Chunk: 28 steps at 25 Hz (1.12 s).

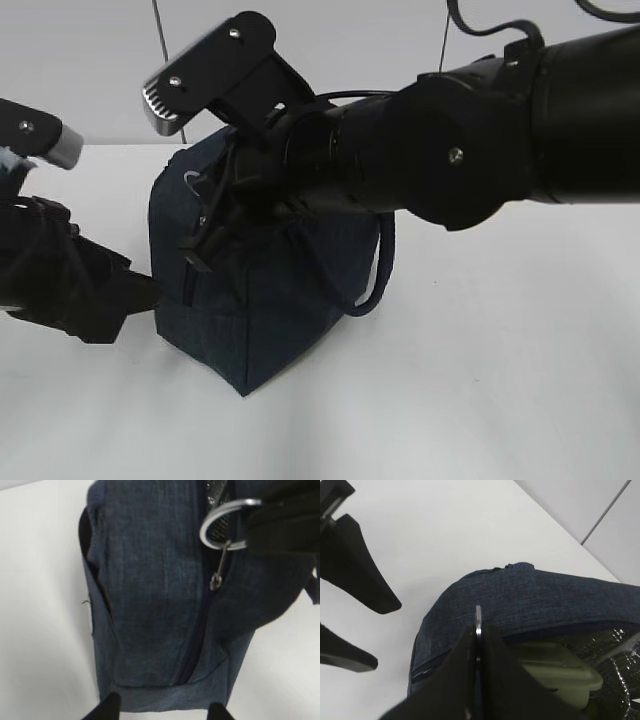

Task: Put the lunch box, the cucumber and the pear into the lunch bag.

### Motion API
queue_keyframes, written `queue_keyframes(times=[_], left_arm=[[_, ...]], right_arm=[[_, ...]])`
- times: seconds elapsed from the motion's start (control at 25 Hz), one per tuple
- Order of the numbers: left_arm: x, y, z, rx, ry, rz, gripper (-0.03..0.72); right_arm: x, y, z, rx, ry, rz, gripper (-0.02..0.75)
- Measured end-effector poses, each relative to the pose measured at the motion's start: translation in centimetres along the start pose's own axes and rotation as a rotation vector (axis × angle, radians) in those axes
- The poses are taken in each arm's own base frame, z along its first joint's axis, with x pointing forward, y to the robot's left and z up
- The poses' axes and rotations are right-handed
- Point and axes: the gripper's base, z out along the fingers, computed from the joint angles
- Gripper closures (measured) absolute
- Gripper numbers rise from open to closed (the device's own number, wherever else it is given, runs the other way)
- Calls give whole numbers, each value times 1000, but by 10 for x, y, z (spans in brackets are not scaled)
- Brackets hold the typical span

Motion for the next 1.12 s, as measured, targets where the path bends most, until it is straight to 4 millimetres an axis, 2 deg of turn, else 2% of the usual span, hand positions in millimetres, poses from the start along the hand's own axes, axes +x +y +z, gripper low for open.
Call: queue_keyframes(times=[0.2,0.44,0.6,1.12], left_arm=[[-2,7,-5,132,-65,6,363],[-1,46,-21,217,-230,-138,363],[7,59,-9,259,-229,-151,363],[13,65,9,289,-242,-91,363]], right_arm=[[1,0,0,-3,11,1,738],[1,0,0,-4,12,0,738],[1,0,0,-4,12,0,738],[1,0,0,-4,12,0,738]])
